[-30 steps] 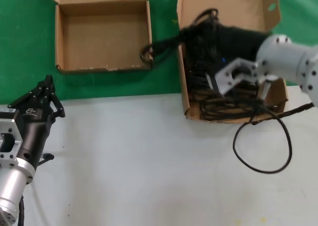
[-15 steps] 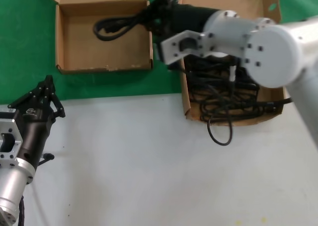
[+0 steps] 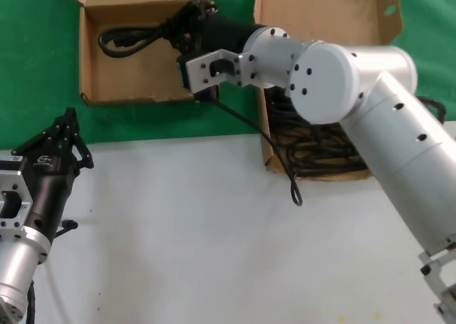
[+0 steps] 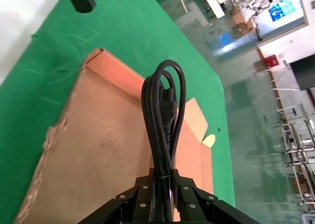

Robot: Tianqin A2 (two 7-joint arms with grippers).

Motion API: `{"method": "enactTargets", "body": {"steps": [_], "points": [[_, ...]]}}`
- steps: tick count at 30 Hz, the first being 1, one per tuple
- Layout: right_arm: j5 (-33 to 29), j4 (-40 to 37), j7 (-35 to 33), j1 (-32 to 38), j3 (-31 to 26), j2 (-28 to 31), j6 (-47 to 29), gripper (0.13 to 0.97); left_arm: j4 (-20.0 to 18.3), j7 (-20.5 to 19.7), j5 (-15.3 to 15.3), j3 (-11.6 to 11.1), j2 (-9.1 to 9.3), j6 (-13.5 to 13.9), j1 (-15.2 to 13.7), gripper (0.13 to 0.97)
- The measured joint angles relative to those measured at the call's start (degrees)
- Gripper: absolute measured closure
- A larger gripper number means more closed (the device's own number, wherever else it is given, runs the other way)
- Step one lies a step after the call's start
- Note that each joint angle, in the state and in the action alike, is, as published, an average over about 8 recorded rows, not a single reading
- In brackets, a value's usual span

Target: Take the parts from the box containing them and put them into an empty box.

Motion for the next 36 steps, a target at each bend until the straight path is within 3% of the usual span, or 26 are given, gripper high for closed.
{"method": "enactTargets", "body": {"steps": [9, 15, 21, 27, 32, 36], "points": [[4.0, -4.7, -3.6, 0.9, -0.8, -1.4, 5.1, 0.854, 0.0, 0.0, 0.0, 0.0, 0.00, 0.0, 0.0, 0.952], [4.2, -2.9, -2.9, -0.1, 0.4, -0.5, 5.5, 0.810, 0.0, 0.0, 0.0, 0.0, 0.00, 0.0, 0.0, 0.952], [0.9, 6.6, 3.3, -5.4, 6.6, 1.4, 3.4, 0.708, 0.0, 0.0, 0.0, 0.0, 0.00, 0.0, 0.0, 0.952], [-1.5, 20.4, 10.9, -15.0, 15.7, 3.2, 1.5, 0.600, 0.0, 0.0, 0.0, 0.0, 0.00, 0.0, 0.0, 0.952], [0.3, 29.5, 14.1, -22.6, 21.4, 4.8, 2.5, 0.476, 0.0, 0.0, 0.0, 0.0, 0.00, 0.0, 0.0, 0.952], [3.1, 33.5, 14.7, -26.8, 23.6, 6.2, 4.0, 0.476, 0.0, 0.0, 0.0, 0.0, 0.00, 0.0, 0.0, 0.952]]}}
